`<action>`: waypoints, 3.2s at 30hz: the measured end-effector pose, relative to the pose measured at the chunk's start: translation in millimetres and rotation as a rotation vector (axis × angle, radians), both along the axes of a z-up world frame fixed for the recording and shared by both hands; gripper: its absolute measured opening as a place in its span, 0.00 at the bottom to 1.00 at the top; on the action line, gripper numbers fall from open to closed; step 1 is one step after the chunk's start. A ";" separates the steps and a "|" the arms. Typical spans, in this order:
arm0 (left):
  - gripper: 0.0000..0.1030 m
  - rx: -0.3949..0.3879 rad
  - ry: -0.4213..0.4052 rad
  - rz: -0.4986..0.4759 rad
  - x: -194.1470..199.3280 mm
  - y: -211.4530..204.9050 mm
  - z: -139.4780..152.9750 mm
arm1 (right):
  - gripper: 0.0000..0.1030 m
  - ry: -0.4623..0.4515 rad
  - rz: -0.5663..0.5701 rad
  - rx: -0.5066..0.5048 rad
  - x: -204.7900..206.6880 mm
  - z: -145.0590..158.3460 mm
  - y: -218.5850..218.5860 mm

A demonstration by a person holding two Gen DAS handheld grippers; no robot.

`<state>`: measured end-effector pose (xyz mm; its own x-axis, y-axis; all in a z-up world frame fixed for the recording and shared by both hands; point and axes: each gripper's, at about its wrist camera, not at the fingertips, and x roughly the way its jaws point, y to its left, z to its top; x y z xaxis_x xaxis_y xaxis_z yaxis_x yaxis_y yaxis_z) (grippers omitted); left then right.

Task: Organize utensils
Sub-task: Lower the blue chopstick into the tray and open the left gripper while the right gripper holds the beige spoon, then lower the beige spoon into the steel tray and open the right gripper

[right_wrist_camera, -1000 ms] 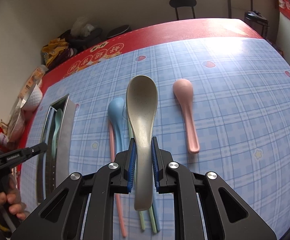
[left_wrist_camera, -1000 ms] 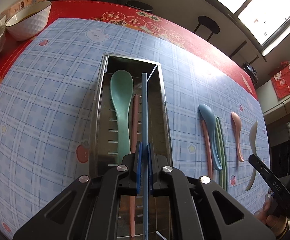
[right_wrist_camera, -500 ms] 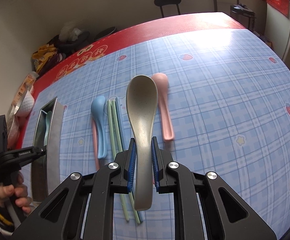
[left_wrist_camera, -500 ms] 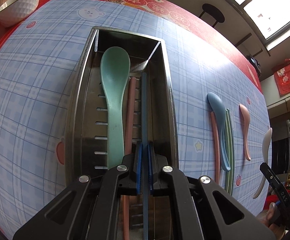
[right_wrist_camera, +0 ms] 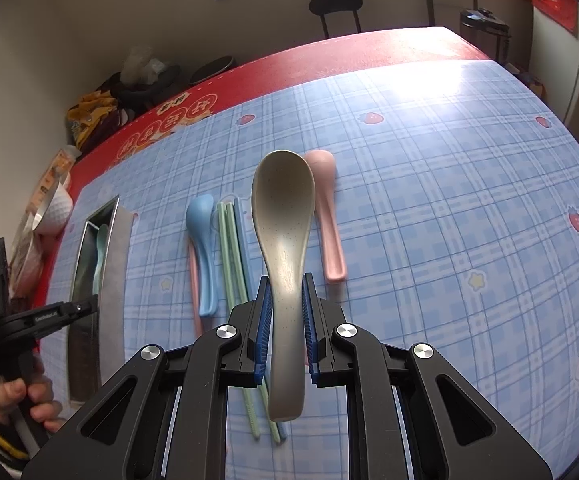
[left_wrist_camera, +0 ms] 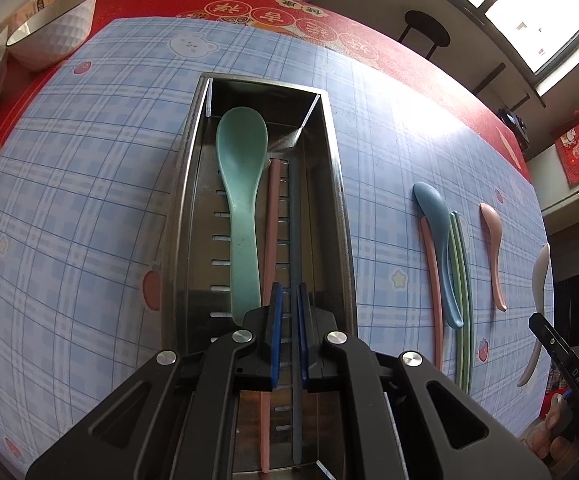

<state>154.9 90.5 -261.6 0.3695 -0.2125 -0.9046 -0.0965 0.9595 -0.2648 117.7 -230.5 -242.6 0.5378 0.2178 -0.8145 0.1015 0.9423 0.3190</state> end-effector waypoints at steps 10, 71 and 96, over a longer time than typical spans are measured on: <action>0.46 0.120 -0.145 0.015 -36.4 -4.7 38.7 | 0.15 -0.007 0.023 0.010 -2.6 7.3 5.9; 0.94 0.186 -0.231 0.055 -84.9 120.4 38.3 | 0.15 0.135 0.340 -0.092 108.5 -32.3 279.2; 0.94 0.146 -0.292 0.092 -82.7 110.4 63.5 | 0.52 0.022 0.392 -0.007 94.8 14.7 254.7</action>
